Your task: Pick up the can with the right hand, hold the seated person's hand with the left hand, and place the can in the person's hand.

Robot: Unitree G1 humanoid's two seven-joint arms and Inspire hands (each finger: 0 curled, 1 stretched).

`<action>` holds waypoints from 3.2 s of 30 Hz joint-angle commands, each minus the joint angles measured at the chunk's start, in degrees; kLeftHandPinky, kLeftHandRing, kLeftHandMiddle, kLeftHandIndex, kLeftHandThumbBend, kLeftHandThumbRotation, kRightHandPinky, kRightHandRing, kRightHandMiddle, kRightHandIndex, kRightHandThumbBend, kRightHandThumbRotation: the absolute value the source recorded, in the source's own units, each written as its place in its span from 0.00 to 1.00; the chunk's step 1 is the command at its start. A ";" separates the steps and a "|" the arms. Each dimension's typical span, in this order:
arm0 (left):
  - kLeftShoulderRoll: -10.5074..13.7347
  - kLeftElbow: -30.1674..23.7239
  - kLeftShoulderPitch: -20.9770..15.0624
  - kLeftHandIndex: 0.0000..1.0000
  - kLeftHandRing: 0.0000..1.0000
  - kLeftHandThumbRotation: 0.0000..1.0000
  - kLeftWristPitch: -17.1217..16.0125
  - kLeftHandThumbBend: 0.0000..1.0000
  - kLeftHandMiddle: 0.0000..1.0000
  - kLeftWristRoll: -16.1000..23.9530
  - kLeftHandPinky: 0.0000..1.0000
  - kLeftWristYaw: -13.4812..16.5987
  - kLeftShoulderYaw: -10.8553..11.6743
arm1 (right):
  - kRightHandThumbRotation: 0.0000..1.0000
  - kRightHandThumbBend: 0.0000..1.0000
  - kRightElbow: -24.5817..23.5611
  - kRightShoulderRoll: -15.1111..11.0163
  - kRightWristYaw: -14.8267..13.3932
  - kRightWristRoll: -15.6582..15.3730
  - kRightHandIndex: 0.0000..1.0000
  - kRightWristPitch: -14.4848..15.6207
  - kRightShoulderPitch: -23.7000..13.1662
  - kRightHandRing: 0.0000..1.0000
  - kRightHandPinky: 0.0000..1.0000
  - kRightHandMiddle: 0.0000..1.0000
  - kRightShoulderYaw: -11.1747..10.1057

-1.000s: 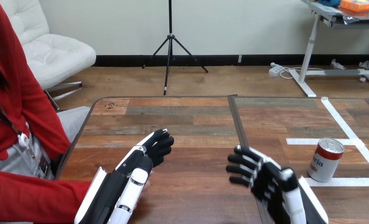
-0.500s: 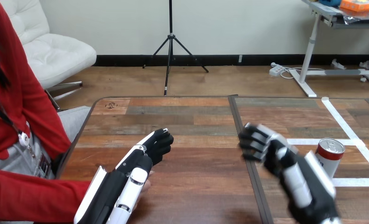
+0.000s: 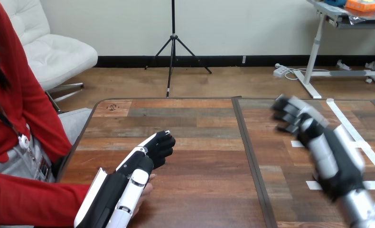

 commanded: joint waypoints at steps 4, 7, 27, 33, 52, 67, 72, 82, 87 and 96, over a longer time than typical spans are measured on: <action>0.20 -1.89 -3.54 0.87 0.88 0.99 0.99 0.28 0.87 -0.53 0.89 0.17 0.27 | 0.95 0.96 5.51 -3.47 -3.23 -0.85 0.86 -1.56 -11.15 0.85 0.81 0.86 -3.87; 0.28 -1.91 -3.53 0.87 0.89 0.99 1.00 0.29 0.87 -0.63 0.89 0.01 0.32 | 0.95 0.95 7.89 -4.67 -3.80 -1.39 0.86 -2.12 -13.26 0.85 0.80 0.85 -4.44; 0.23 -1.97 -3.37 0.86 0.88 0.98 0.92 0.27 0.87 -0.38 0.89 0.11 0.48 | 0.97 0.83 27.18 -12.50 -9.33 -7.58 0.85 -10.19 -25.04 0.85 0.80 0.85 -5.64; 0.19 -1.58 -3.69 0.86 0.88 0.99 0.66 0.26 0.87 -0.58 0.87 0.04 0.62 | 0.95 0.92 30.73 -15.60 -14.61 -13.33 0.85 -8.40 -27.50 0.84 0.76 0.86 -4.49; 0.34 -1.41 -4.41 0.86 0.88 0.98 1.03 0.27 0.87 -0.41 0.86 -0.02 0.71 | 0.75 1.00 41.07 -18.92 -18.56 -19.09 0.88 -7.76 -31.37 0.85 0.76 0.86 -1.63; 0.15 -1.61 -4.64 0.86 0.87 0.98 1.39 0.27 0.86 -0.58 0.85 0.19 0.72 | 0.56 1.00 48.58 -19.18 -16.69 -18.59 0.93 -5.12 -33.35 0.93 0.87 0.92 -0.32; 0.20 -1.57 -4.80 0.86 0.87 0.98 1.23 0.26 0.87 -0.42 0.85 0.20 0.82 | 0.50 1.00 50.73 -19.16 -16.42 -18.57 0.94 -4.51 -33.67 0.95 0.89 0.93 0.15; 0.27 -1.27 -5.08 0.86 0.87 0.99 1.17 0.27 0.86 -0.45 0.84 0.16 0.95 | 0.42 1.00 54.20 -19.13 -15.53 -18.20 0.96 -4.43 -34.18 0.95 0.89 0.94 0.88; 0.32 -1.22 -5.21 0.86 0.87 0.99 1.26 0.27 0.86 -0.24 0.84 0.24 1.01 | 0.40 1.00 55.53 -19.28 -15.39 -18.84 0.98 -3.72 -34.38 0.95 0.87 0.96 1.69; 0.47 -1.28 -5.34 0.85 0.87 0.99 1.47 0.28 0.86 0.05 0.84 0.35 1.17 | 0.41 1.00 57.00 -19.25 -14.48 -18.78 0.99 -2.58 -34.69 0.97 0.86 0.98 2.49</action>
